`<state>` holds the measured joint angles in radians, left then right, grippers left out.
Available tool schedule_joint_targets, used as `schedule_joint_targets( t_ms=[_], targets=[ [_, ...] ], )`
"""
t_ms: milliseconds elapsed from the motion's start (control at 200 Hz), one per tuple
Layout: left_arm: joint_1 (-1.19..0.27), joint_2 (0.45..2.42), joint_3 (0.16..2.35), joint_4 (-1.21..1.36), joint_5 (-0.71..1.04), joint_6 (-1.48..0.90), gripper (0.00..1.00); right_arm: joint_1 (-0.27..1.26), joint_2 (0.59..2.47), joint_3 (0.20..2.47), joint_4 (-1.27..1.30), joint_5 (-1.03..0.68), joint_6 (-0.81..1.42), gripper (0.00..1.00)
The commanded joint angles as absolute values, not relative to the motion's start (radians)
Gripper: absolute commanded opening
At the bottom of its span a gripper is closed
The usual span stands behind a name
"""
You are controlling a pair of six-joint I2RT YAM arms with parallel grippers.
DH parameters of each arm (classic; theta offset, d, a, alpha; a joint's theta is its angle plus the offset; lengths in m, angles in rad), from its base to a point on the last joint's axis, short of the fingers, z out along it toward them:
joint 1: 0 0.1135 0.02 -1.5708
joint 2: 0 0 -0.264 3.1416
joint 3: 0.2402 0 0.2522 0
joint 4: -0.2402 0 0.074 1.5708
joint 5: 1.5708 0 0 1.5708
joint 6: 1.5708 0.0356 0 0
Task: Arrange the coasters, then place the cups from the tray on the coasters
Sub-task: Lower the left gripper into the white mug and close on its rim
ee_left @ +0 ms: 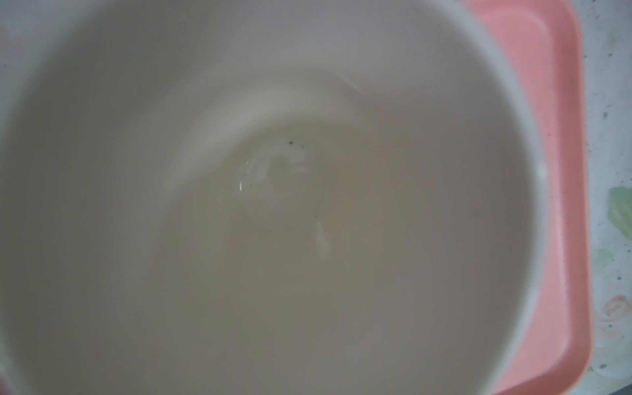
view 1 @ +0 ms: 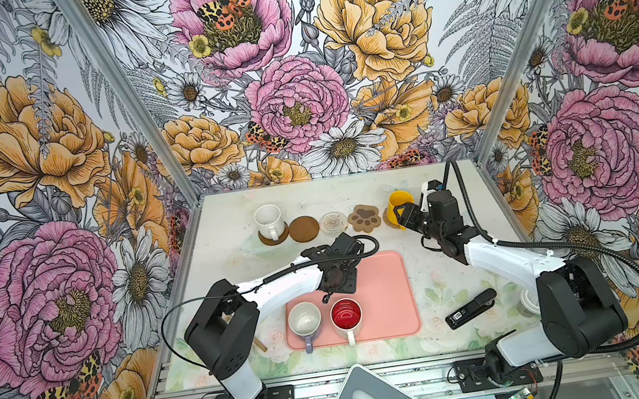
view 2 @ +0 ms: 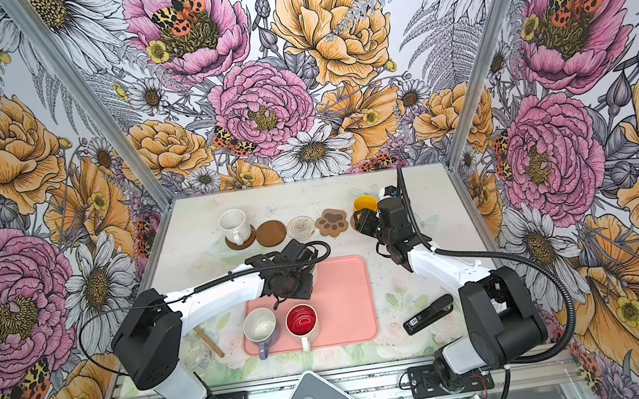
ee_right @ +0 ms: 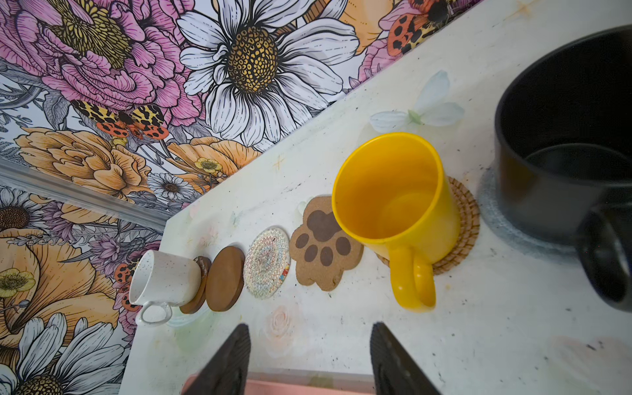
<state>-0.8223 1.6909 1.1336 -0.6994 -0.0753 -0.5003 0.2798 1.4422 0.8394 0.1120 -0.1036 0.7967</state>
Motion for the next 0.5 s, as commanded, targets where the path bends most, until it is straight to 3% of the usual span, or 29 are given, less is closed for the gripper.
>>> schedule_joint_targets(
  t_ms=[0,345,495],
  targets=[
    [-0.812,1.699,1.154,-0.678,-0.098,-0.510,0.43,0.273,1.461,0.838,0.144,-0.113,0.808,0.59],
    [-0.806,1.712,1.152,-0.666,-0.094,-0.512,0.34,0.271,1.480,0.842,0.155,-0.127,0.816,0.58],
    [-0.805,1.709,1.147,-0.658,-0.098,-0.514,0.24,0.270,1.482,0.842,0.154,-0.129,0.818,0.58]
  ],
)
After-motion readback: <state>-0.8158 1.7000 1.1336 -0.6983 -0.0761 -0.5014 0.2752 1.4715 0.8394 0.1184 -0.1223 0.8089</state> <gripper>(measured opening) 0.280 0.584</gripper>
